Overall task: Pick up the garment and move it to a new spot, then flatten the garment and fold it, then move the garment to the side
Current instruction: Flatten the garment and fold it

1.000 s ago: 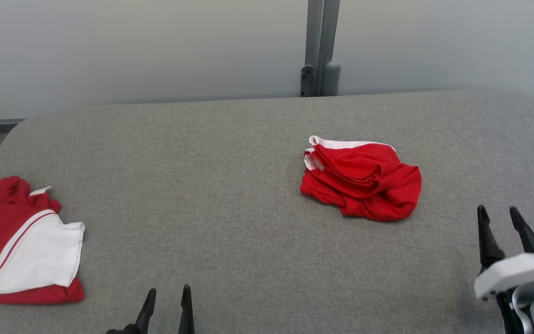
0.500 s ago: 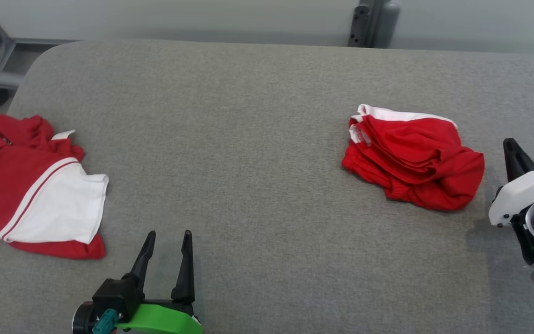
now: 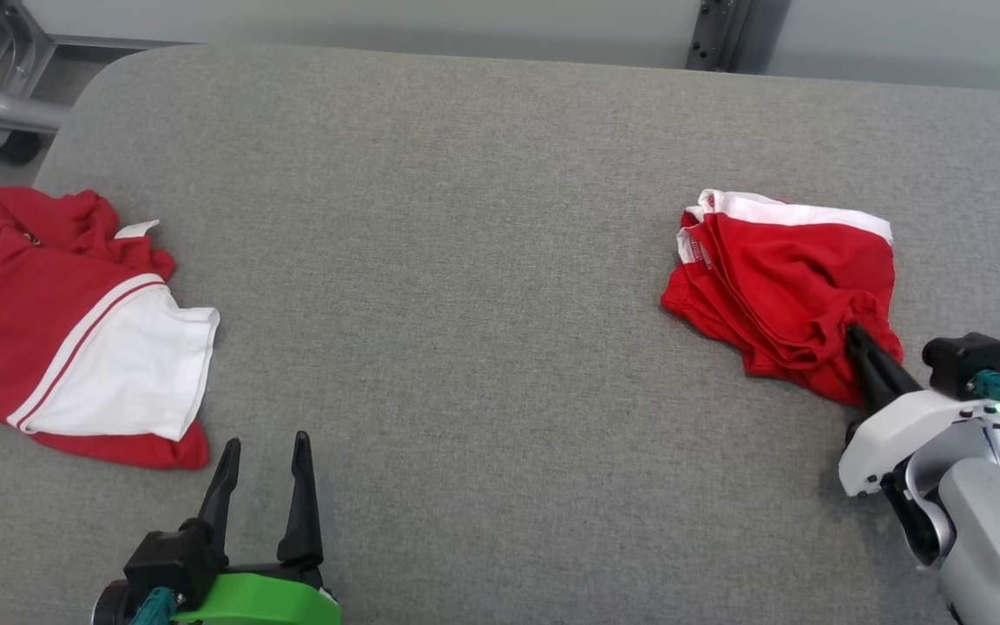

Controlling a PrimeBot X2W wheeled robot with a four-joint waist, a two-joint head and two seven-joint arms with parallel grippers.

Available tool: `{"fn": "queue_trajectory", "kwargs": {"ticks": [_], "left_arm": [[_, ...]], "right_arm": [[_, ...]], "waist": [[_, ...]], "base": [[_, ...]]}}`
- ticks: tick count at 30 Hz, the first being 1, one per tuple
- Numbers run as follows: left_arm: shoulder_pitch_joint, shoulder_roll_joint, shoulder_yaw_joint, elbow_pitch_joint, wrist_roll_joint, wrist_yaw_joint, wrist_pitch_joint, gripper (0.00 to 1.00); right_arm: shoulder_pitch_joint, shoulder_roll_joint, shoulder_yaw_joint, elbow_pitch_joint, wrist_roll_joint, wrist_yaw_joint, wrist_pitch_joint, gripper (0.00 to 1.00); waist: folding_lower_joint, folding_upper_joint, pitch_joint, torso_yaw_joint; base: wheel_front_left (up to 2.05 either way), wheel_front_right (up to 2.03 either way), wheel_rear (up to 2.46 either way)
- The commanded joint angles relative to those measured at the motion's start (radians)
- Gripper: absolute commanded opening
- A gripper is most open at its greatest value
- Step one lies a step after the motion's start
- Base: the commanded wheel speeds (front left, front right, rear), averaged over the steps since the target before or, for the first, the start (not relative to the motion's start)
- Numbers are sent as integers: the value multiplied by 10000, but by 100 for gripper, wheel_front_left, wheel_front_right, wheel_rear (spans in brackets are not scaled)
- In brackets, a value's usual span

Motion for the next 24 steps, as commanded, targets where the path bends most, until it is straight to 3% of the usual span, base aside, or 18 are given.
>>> {"fn": "queue_trajectory", "kwargs": {"ticks": [1, 15, 24], "left_arm": [[66, -7, 53, -39, 110, -41, 1, 100], [-35, -6, 21, 111, 21, -23, 1, 100], [919, -5, 434, 165, -154, 77, 1, 100]], "right_arm": [[217, 1, 190, -156, 150, -10, -56, 0], [109, 429, 1712, -459, 713, -10, -105, 0], [1443, 363, 1632, -1530, 712, -10, -143, 0]], "waist": [[0, 0, -49, -162], [0, 0, -125, -323], [0, 0, -1537, -727]], "base": [[0, 0, 0], [0, 0, 0], [0, 0, 0]]}}
